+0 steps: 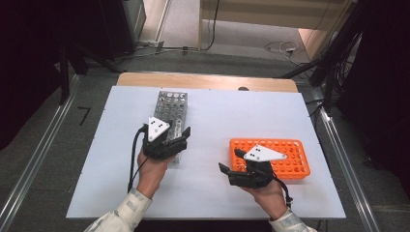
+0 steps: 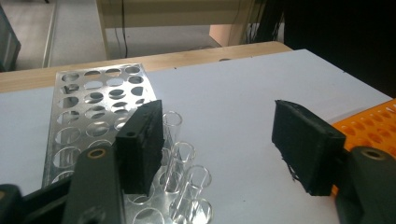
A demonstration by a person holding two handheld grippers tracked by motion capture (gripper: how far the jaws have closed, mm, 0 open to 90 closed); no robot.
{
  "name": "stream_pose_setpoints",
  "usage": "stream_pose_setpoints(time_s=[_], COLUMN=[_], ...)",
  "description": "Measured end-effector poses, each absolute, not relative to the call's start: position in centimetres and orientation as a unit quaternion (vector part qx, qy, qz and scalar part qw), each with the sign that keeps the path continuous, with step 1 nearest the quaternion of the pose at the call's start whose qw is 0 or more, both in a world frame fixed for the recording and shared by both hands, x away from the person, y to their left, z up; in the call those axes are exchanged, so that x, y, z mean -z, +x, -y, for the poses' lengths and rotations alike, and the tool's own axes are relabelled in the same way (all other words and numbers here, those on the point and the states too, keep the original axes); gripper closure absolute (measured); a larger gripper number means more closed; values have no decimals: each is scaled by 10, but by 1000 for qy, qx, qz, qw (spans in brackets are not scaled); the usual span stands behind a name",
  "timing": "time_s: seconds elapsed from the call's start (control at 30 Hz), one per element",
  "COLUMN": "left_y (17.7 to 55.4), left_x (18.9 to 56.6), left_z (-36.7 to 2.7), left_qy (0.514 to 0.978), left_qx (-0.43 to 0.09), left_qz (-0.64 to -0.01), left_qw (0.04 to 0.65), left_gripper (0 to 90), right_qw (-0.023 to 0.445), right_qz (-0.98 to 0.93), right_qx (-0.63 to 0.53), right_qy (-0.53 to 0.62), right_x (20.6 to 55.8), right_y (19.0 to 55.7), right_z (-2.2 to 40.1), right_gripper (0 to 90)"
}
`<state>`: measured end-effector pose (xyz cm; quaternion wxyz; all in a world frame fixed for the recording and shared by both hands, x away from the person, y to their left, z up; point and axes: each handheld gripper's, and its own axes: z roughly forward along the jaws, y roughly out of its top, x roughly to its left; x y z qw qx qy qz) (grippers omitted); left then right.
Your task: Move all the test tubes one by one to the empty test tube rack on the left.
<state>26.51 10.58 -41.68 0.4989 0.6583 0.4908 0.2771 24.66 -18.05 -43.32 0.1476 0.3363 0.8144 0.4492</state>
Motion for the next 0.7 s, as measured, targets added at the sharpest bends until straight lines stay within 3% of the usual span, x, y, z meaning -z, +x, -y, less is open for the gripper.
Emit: stream_pose_setpoints(time_s=[0.17, 0.7], left_y=[256, 246], left_x=[417, 428], left_z=[-115, -136], left_qy=[652, 637], left_qx=[-279, -287], left_qz=[-498, -519], left_qw=[499, 493], left_gripper=[261, 233], right_qw=[148, 182], right_qz=[-813, -781], right_qx=[-448, -458], right_qy=[340, 383], right_x=[434, 427], right_y=[242, 230], right_z=[190, 244], right_gripper=[257, 268])
